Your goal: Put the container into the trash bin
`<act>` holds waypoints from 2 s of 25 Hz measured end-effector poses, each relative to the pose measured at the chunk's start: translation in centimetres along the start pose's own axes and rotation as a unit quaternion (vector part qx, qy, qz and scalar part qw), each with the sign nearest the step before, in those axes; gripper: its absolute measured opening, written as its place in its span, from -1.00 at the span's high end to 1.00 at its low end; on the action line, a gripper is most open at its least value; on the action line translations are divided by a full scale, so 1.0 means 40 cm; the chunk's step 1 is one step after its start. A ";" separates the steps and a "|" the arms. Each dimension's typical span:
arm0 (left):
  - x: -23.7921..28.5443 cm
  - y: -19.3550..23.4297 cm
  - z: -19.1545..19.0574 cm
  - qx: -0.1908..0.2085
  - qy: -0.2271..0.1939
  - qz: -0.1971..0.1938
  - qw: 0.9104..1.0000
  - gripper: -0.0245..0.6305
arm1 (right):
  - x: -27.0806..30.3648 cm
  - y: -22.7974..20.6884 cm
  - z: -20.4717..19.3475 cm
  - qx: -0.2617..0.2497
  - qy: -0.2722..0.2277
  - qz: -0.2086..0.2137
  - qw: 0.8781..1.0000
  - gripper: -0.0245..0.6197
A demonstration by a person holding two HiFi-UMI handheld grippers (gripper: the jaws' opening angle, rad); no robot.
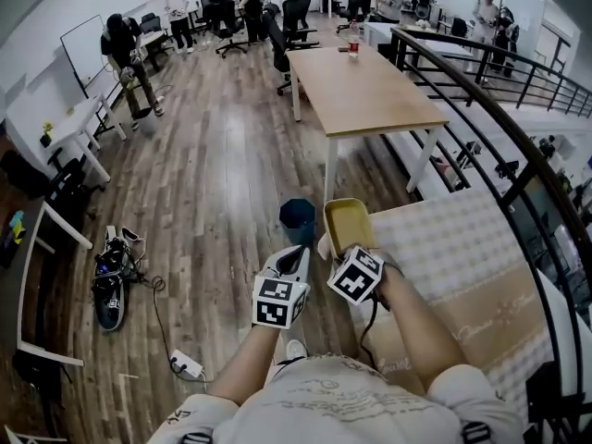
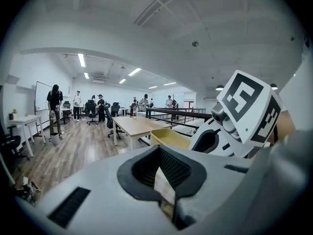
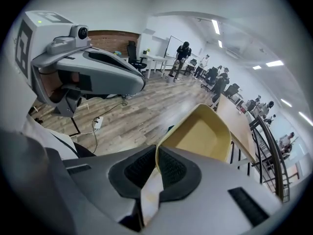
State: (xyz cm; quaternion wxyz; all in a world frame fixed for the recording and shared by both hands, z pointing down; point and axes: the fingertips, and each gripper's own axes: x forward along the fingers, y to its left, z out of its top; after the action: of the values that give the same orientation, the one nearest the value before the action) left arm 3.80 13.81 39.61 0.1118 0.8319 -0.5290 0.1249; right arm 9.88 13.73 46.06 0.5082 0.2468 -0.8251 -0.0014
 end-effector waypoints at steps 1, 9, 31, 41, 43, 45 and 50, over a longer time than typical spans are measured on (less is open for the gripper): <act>0.005 0.025 0.003 -0.002 -0.002 0.003 1.000 0.91 | 0.013 -0.007 0.020 -0.002 -0.001 0.000 1.000 0.87; 0.036 0.223 0.034 -0.008 -0.012 0.011 1.000 0.91 | 0.114 -0.055 0.172 -0.006 0.002 -0.002 1.000 0.87; 0.153 0.556 0.055 -0.034 -0.014 0.017 0.999 0.91 | 0.342 -0.189 0.400 -0.002 0.012 0.004 1.000 0.87; 0.361 0.707 0.122 -0.028 -0.006 0.020 0.999 0.91 | 0.490 -0.389 0.494 0.002 0.009 0.018 1.000 0.87; 0.417 0.739 0.139 -0.029 -0.003 0.020 0.999 0.91 | 0.527 -0.438 0.509 0.000 0.015 0.022 1.000 0.87; 0.470 0.767 0.150 -0.031 0.003 0.016 0.999 0.91 | 0.565 -0.483 0.519 -0.002 0.025 0.028 0.999 0.87; 0.593 0.843 0.167 -0.042 0.016 0.015 0.999 0.91 | 0.646 -0.586 0.547 0.001 0.035 0.043 0.998 0.87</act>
State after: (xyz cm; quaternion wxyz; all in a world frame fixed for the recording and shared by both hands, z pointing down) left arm -16.51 -22.54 42.86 0.1528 0.8162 -0.5446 0.1179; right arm -8.32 -22.86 51.17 0.5357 0.2118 -0.8169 0.0295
